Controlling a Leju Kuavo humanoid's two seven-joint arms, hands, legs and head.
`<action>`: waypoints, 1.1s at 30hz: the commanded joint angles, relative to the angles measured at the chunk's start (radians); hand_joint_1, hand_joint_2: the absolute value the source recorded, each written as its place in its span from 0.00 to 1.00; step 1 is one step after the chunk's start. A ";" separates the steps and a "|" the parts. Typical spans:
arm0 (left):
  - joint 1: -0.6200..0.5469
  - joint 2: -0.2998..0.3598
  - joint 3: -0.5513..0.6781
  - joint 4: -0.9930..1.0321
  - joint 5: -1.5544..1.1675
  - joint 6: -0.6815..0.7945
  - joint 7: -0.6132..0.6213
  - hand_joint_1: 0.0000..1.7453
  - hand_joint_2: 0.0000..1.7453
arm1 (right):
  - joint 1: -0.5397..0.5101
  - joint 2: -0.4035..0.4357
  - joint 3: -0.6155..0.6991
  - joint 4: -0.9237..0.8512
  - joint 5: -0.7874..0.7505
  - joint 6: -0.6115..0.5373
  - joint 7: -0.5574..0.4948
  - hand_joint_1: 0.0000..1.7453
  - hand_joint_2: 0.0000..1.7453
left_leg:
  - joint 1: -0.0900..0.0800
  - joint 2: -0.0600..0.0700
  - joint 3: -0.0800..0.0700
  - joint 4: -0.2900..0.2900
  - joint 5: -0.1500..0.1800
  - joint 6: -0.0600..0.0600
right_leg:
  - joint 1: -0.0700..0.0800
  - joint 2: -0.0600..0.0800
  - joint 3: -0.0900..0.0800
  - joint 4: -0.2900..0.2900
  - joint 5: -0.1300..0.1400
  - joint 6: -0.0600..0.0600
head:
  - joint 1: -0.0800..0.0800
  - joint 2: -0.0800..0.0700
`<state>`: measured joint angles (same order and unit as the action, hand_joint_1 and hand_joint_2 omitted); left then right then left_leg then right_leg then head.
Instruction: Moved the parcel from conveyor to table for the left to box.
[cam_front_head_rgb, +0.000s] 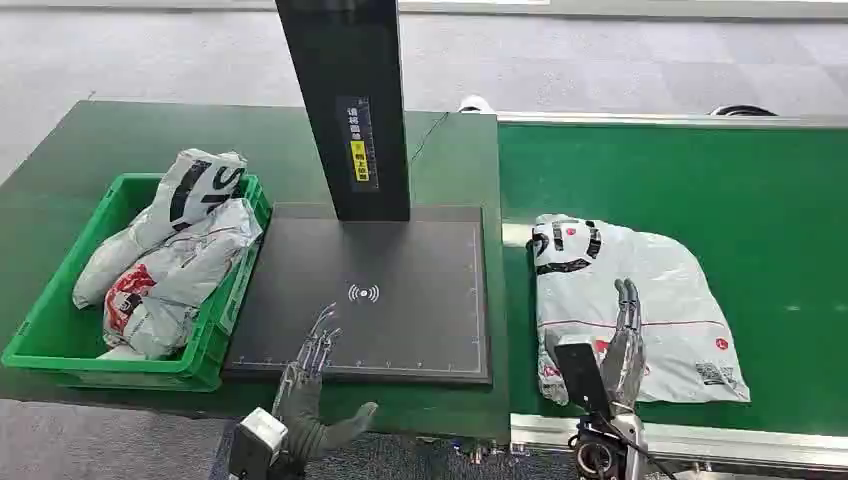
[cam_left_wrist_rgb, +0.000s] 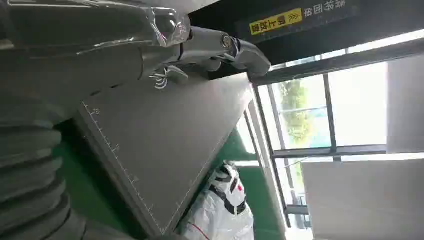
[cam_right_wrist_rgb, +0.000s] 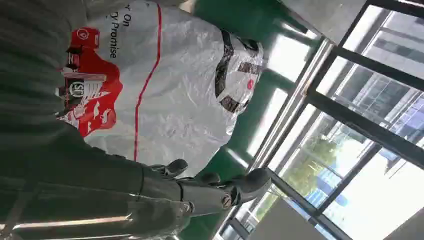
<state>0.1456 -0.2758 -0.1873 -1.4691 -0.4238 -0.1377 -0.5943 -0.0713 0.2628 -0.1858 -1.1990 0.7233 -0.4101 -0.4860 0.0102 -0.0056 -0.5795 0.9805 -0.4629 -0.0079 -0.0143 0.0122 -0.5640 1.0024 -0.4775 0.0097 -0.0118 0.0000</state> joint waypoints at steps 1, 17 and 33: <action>0.001 0.025 -0.008 0.010 0.001 -0.006 0.011 0.00 1.00 | -0.072 -0.056 -0.053 0.131 0.414 -0.252 0.310 0.00 1.00 | 0.000 0.001 0.003 -0.001 0.000 0.001 | 0.001 0.000 0.003 -0.003 0.000 0.000 | 0.000 0.000; 0.010 0.036 0.003 -0.006 0.014 -0.037 0.027 0.00 1.00 | -0.394 -0.261 -0.322 0.714 0.589 0.075 0.456 0.00 1.00 | -0.001 0.001 0.003 0.000 0.000 0.001 | -0.001 0.001 0.004 -0.001 0.001 0.000 | 0.000 0.000; -0.013 0.050 0.009 0.043 0.025 -0.036 0.008 0.00 1.00 | -0.395 -0.260 -0.276 0.742 0.454 0.226 0.293 1.00 1.00 | 0.001 0.002 0.006 -0.001 0.001 0.001 | 0.001 0.000 0.007 -0.002 0.002 -0.001 | 0.000 0.000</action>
<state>0.1529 -0.2575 -0.1846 -1.4877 -0.3998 -0.1743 -0.5814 -0.4391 -0.0004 -0.4681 -0.5581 1.1994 -0.1991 -0.1739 0.0101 -0.0049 -0.5736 0.9811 -0.4625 -0.0068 -0.0144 0.0122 -0.5578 1.0023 -0.4767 0.0103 -0.0118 0.0000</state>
